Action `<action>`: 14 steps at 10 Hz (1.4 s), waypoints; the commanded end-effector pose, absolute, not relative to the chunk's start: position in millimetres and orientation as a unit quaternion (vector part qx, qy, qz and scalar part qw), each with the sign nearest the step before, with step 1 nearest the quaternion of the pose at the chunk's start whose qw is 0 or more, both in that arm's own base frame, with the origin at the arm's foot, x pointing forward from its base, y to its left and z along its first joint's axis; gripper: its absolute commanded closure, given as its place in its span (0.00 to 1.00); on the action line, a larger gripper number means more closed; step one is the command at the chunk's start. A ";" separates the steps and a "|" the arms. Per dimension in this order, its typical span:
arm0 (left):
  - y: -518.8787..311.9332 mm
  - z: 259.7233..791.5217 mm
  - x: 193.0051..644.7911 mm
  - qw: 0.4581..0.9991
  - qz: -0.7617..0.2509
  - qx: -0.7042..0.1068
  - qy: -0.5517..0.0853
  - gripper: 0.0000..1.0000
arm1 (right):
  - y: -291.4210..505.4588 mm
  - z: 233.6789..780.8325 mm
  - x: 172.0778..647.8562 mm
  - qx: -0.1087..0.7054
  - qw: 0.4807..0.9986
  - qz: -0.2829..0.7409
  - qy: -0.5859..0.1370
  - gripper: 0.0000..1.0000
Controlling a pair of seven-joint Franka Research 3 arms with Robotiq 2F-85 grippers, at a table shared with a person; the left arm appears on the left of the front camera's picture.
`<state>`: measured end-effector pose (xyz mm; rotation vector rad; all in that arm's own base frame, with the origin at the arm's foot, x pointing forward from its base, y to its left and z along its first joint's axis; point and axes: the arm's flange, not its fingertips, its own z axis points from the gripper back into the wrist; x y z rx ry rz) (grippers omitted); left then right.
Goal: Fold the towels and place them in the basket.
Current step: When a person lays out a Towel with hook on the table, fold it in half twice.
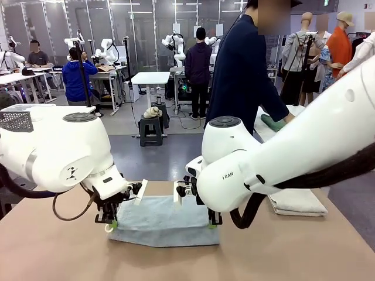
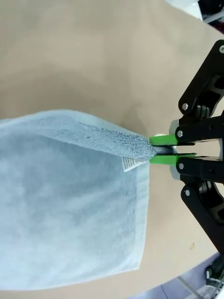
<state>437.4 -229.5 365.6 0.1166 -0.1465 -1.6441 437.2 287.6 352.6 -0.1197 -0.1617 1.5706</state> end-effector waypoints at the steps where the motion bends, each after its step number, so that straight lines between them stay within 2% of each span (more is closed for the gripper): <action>1: -236.1 366.0 468.4 0.692 -0.716 0.070 -0.061 0.90 | 294.8 351.0 468.1 -0.065 0.689 0.718 -0.077 0.95; 8: -244.4 367.6 565.9 0.708 -0.699 0.090 -0.049 0.90 | 285.7 353.1 557.6 -0.084 0.697 0.708 -0.076 0.95; 14: -240.0 350.5 603.5 0.726 -0.682 0.079 -0.040 0.90 | 281.6 338.9 591.4 -0.074 0.698 0.707 -0.083 0.95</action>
